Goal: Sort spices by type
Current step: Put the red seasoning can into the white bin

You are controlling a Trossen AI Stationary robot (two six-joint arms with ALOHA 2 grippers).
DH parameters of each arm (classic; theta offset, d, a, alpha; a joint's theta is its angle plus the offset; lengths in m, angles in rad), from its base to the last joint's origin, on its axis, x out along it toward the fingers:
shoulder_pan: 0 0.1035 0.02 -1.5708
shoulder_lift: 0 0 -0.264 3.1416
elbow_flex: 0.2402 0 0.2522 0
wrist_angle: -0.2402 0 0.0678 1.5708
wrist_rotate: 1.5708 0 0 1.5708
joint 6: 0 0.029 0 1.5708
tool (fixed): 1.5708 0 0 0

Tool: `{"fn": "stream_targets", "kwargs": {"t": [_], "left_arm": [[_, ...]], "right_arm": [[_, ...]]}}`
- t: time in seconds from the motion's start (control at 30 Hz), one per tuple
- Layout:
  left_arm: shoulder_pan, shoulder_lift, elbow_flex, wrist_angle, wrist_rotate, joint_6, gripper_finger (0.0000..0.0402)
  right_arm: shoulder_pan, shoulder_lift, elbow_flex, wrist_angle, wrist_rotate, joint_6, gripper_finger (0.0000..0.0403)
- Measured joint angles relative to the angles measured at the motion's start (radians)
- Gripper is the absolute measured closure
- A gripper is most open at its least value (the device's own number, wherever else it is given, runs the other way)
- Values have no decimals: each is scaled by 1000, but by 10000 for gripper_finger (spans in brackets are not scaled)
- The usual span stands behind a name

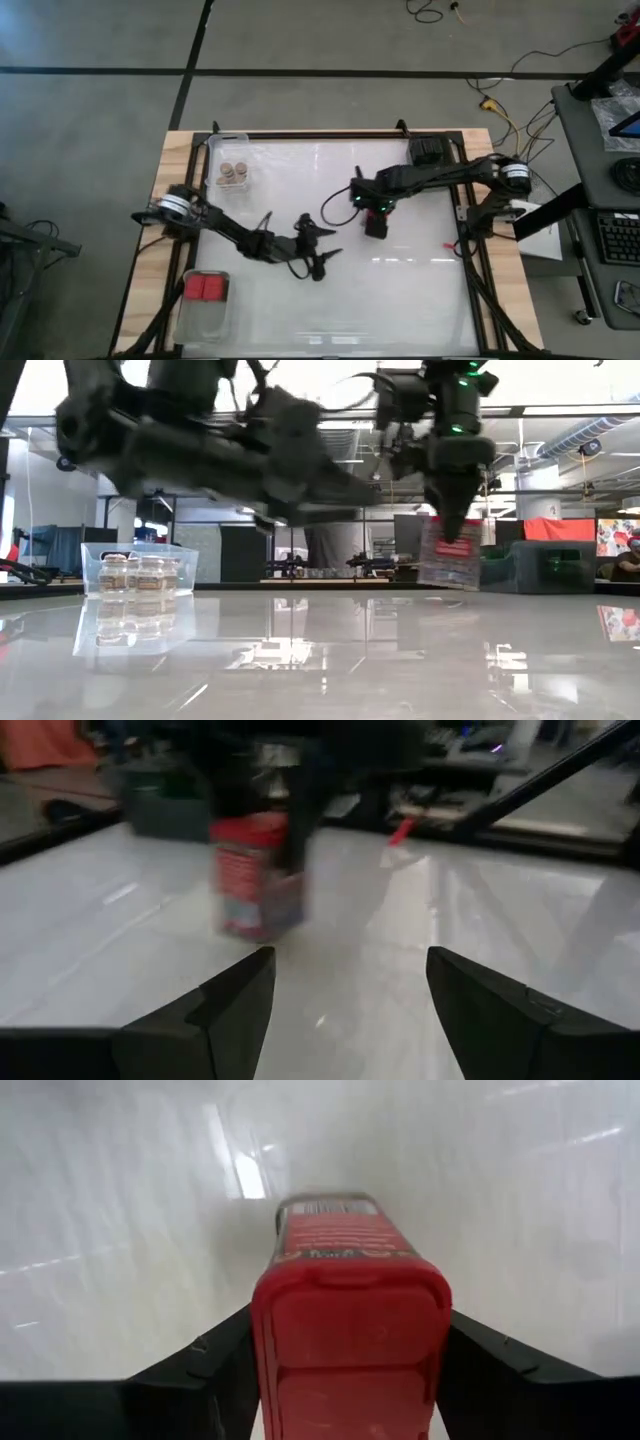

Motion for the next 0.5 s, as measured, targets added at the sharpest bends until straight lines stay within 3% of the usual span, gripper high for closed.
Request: {"fn": "stream_targets", "kwargs": {"t": [0.17, 0.3, 0.5], "left_arm": [[-4, -210, -171, -123, -74, -8, 157], [-4, -373, -308, -131, -87, -49, 157], [-5, -525, -418, -121, -84, -74, 157]], "right_arm": [[88, 154, 202, -50, 31, -17, 191], [122, 271, 344, -71, 32, -43, 192], [130, 392, 490, -67, 27, -53, 169]]}}
